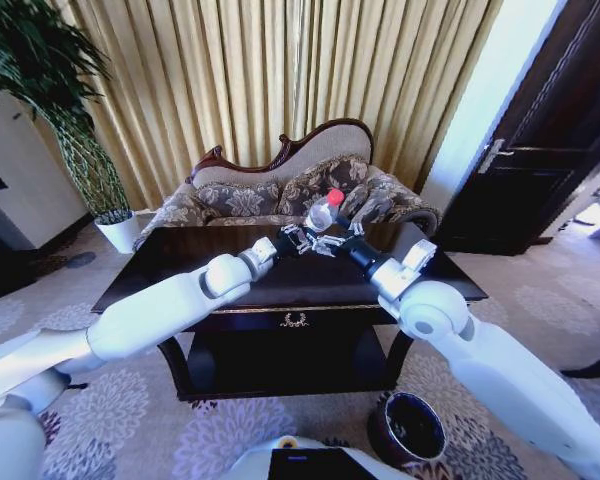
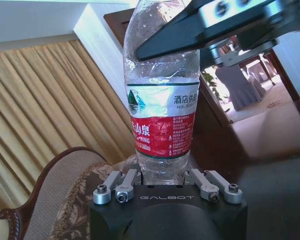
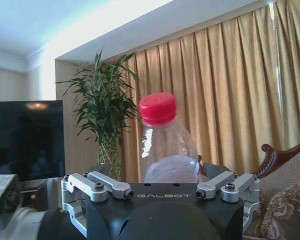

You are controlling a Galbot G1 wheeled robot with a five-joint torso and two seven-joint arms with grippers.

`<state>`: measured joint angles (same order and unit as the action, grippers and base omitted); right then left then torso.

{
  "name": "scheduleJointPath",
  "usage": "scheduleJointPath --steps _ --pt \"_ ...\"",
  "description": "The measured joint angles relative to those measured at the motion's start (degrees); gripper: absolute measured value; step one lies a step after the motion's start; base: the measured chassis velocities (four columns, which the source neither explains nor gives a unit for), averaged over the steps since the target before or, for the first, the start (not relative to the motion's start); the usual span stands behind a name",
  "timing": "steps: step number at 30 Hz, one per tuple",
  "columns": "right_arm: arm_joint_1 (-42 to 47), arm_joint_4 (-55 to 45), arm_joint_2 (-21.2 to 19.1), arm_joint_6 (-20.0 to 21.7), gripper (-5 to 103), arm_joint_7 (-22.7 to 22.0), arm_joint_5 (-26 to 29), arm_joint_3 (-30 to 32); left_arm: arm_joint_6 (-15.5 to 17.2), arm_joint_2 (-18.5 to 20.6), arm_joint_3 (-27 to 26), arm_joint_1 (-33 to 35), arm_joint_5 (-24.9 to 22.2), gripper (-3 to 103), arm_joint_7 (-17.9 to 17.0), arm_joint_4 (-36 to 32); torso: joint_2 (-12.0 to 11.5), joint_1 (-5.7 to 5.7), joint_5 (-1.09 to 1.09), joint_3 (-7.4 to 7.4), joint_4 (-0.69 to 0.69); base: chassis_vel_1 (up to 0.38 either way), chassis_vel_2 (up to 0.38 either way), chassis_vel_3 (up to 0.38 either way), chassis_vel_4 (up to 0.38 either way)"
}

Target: Move to the front of the table and place the trash on the table into the trash bin.

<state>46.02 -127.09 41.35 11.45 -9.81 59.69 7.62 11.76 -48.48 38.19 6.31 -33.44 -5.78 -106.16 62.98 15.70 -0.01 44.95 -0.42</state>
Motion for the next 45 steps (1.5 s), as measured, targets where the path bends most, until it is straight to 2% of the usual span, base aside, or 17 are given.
scheduleJointPath --steps 6,7,9,10,12,13,15,17,21,26,32,36,37,39,42,43,45 --pt "0.03 0.29 0.06 0.01 100 0.28 -0.03 0.39 0.28 -0.07 0.51 0.23 0.11 33 -0.27 -0.66 0.0 0.0 -0.01 0.0 0.0 0.0 0.0 0.0 0.0" --pt "0.09 0.28 0.01 0.01 103 0.56 -0.03 0.54 0.32 -0.07 0.51 0.24 0.14 33 -0.34 -0.66 0.0 0.0 -0.01 0.0 0.0 0.0 0.0 0.0 0.0" --pt "0.36 0.27 -0.13 0.01 94 1.11 -0.03 0.97 0.4 -0.04 0.42 0.47 0.18 33 -0.51 -0.66 0.0 0.0 -0.01 0.0 0.0 0.0 0.0 0.0 0.0" --pt "0.36 0.27 -0.13 0.01 94 1.11 -0.03 0.97 0.4 -0.04 0.42 0.47 0.18 33 -0.51 -0.66 0.0 0.0 -0.01 0.0 0.0 0.0 0.0 0.0 0.0" --pt "0.57 0.18 -0.35 0.02 84 1.32 -0.05 1.14 0.41 0.28 0.29 0.87 0.21 33 -0.53 -0.8 0.0 0.0 0.0 0.0 0.0 0.0 0.0 0.0 0.0" --pt "0.57 0.18 -0.35 0.02 84 1.32 -0.05 1.14 0.41 0.28 0.29 0.87 0.21 33 -0.53 -0.8 0.0 0.0 0.0 0.0 0.0 0.0 0.0 0.0 0.0" --pt "0.71 0.15 -0.53 0.02 73 1.4 -0.3 1.23 0.4 0.47 0.16 1.15 0.3 33 -0.53 -0.96 0.0 0.0 -0.01 0.0 0.01 0.0 0.0 0.0 0.0" --pt "0.82 0.16 -0.68 0.02 73 1.41 -0.51 1.34 0.39 0.48 0.09 1.26 0.37 33 -0.53 -0.96 0.0 0.0 -0.01 0.0 0.01 0.0 0.0 0.0 0.0" --pt "1.56 -0.14 -1.45 0.03 52 1.72 -0.74 2.12 0.31 0.56 -0.05 1.53 0.81 33 -0.41 -0.96 0.0 0.0 -0.01 0.0 0.0 0.0 0.0 0.0 0.0" --pt "1.79 -0.28 -1.74 0.03 45 1.76 -0.79 2.45 0.16 0.47 -0.07 1.55 1.16 33 -0.29 -0.86 0.01 0.0 -0.01 0.0 0.0 0.0 0.0 0.0 0.0" --pt "2.34 -0.46 -2.0 0.02 32 1.75 -0.9 2.96 -0.58 0.27 -0.16 1.97 1.79 33 -0.35 -0.75 0.0 0.0 -0.01 0.0 -0.01 0.0 0.0 0.0 0.0" --pt "2.58 -0.75 -2.37 -0.03 31 1.76 -0.9 3.25 -0.3 0.66 -0.63 1.97 1.76 29 0.16 -1.23 0.0 0.0 -0.01 0.0 0.0 0.0 0.0 0.0 0.0" --pt "2.68 -0.81 -2.51 -0.06 31 1.77 -0.89 3.41 -0.19 0.9 -0.94 1.97 1.69 40 0.65 -1.38 0.01 -0.01 -0.01 0.0 0.0 0.0 0.0 0.0 0.0" --pt "2.81 -0.87 -2.55 -0.07 31 1.77 -0.87 3.55 -0.27 1.06 -1.01 1.97 1.69 40 0.87 -1.43 0.0 -0.01 -0.01 0.0 0.0 0.0 0.0 0.0 0.0" --pt "3.54 -1.3 -2.73 -0.09 30 1.71 -0.89 3.98 -0.85 1.36 -1.01 2.4 1.75 56 0.96 -1.43 0.0 0.0 -0.01 0.0 0.0 0.0 0.0 0.0 0.0" --pt "3.54 -1.3 -2.73 -0.09 30 1.71 -0.89 3.98 -0.85 1.36 -1.01 2.4 1.75 56 0.96 -1.43 0.0 0.0 -0.01 0.0 0.0 0.0 0.0 0.0 0.0" --pt "4.02 -1.59 -3.03 -0.09 28 1.71 -0.89 4.36 -1.3 1.63 -1.08 2.76 1.96 67 1.01 -1.48 0.0 0.0 -0.01 0.0 0.0 0.0 0.0 0.0 0.0"
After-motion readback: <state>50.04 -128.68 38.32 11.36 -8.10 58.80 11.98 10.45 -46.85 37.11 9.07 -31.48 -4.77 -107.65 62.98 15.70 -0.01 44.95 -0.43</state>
